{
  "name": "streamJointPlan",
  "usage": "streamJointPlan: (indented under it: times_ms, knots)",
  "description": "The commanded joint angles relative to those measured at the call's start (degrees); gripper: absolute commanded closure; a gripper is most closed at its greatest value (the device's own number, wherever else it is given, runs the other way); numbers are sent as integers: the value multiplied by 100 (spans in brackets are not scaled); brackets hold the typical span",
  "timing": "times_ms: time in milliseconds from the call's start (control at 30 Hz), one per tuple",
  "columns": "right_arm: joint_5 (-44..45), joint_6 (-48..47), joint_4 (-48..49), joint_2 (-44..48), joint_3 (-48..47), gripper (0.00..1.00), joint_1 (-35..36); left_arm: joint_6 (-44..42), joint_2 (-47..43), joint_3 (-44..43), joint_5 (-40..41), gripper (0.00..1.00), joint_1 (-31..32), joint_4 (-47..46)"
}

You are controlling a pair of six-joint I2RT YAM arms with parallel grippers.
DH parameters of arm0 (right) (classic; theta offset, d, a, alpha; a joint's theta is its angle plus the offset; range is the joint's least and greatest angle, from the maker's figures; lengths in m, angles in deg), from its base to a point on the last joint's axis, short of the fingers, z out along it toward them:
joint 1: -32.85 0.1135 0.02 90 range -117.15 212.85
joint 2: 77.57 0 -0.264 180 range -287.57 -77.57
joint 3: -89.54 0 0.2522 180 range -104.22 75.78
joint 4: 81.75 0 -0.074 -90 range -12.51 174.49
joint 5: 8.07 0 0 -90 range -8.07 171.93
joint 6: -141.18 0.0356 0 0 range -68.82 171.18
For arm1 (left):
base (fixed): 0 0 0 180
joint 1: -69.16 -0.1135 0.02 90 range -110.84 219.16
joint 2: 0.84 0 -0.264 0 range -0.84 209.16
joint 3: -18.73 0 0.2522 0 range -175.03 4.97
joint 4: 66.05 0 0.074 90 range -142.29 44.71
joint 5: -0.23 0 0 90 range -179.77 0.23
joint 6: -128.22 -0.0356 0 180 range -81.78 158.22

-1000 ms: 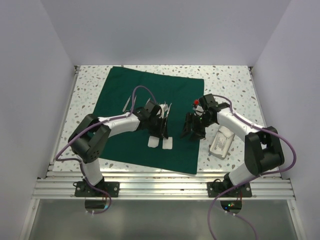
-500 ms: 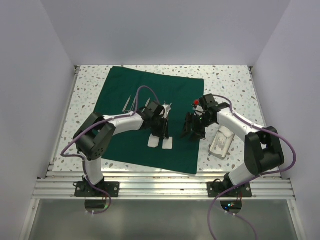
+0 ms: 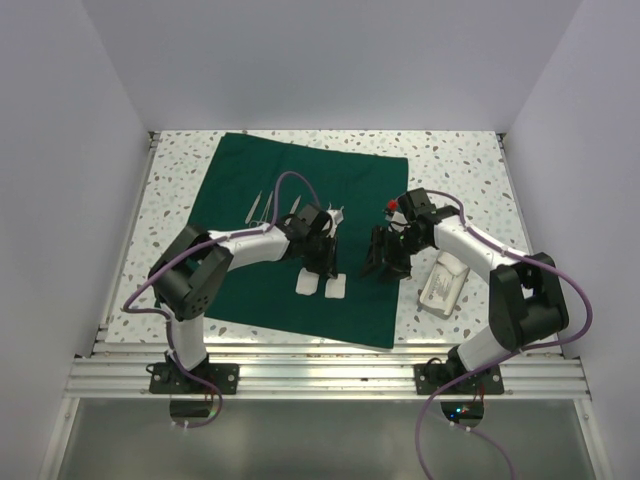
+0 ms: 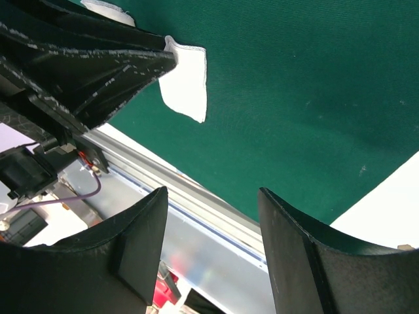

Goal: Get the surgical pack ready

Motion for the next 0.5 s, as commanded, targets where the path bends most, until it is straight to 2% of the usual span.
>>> streamJointPlan:
  times_ms: [0, 100, 233, 300, 400, 467]
  knots:
    - [-103, -91, 25, 84, 23, 39, -15, -72, -98, -29, 458, 74, 14, 194]
    - [-103, -100, 17, 84, 15, 39, -24, -81, -115, 6, 494, 72, 23, 150]
    - [-94, -135, -27, 118, 32, 39, -24, -133, -45, 50, 590, 74, 32, 176]
    - [-85, -135, -36, 128, 23, 39, -24, -151, -28, 68, 661, 76, 32, 168]
    - [-94, -135, -36, 154, 32, 40, -15, -230, -54, 94, 793, 86, 40, 150]
    - [-103, -127, -45, 163, 32, 40, -24, -256, -124, 103, 863, 89, 40, 133]
